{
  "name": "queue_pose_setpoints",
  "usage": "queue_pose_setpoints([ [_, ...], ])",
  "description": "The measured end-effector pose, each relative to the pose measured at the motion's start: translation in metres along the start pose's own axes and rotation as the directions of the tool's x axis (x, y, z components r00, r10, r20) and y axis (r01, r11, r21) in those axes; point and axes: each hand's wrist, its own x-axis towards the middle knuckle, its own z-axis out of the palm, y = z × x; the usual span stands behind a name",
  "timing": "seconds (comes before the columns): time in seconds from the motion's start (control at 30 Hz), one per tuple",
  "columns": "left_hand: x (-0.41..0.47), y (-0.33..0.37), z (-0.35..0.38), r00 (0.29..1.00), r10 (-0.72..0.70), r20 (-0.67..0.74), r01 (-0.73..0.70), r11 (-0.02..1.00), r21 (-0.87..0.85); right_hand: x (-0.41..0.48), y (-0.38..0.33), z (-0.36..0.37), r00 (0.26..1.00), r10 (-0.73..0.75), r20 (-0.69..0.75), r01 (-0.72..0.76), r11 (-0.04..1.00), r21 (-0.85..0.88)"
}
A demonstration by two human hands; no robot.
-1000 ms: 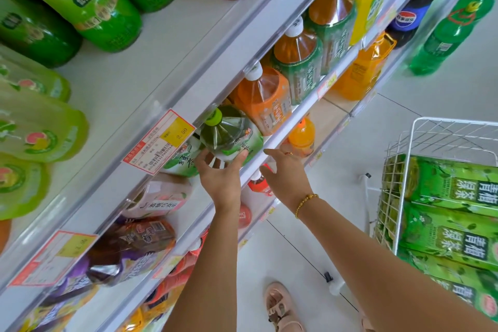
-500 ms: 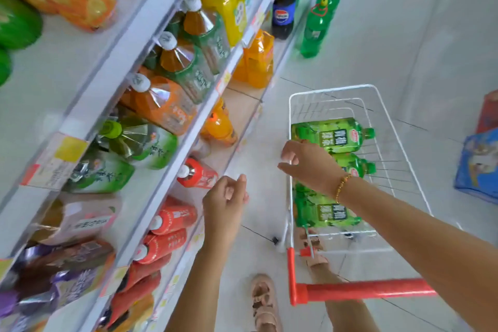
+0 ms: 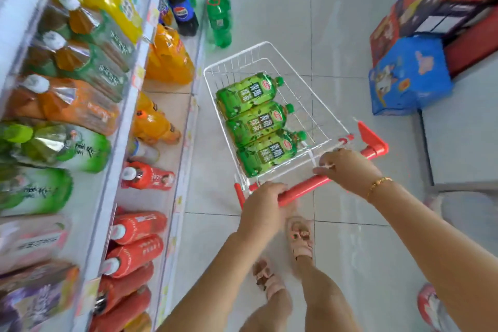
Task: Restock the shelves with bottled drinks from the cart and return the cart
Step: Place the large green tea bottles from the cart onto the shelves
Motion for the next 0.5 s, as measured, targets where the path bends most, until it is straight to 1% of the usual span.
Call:
queue_pose_setpoints([
  [0.07,-0.01,0.002,0.015,0.992,0.033,-0.125,-0.024,0.997,0.07,-0.016,0.002,0.001,0.999,-0.03,-0.033,0.031,0.998,0.051],
  [0.13,-0.015,0.001,0.021,0.976,0.029,-0.216,0.001,0.99,0.139,-0.028,0.005,0.006,0.995,-0.084,-0.054,0.087,0.994,0.06],
  [0.23,-0.023,-0.007,0.023,0.969,0.04,-0.244,0.023,0.968,0.25,-0.045,0.001,0.021,0.991,-0.102,-0.084,0.11,0.989,0.097],
  [0.4,-0.063,-0.025,0.036,0.954,0.074,-0.291,0.019,0.953,0.304,-0.087,-0.015,0.069,0.975,-0.043,-0.216,0.084,0.98,0.181],
  [0.43,-0.074,-0.028,0.04,0.95,0.076,-0.303,0.025,0.949,0.316,-0.099,-0.016,0.08,0.968,-0.047,-0.245,0.091,0.981,0.17],
  [0.5,-0.098,-0.035,0.05,0.949,0.095,-0.3,0.023,0.93,0.367,-0.121,-0.015,0.107,0.956,-0.081,-0.283,0.111,0.99,0.091],
])
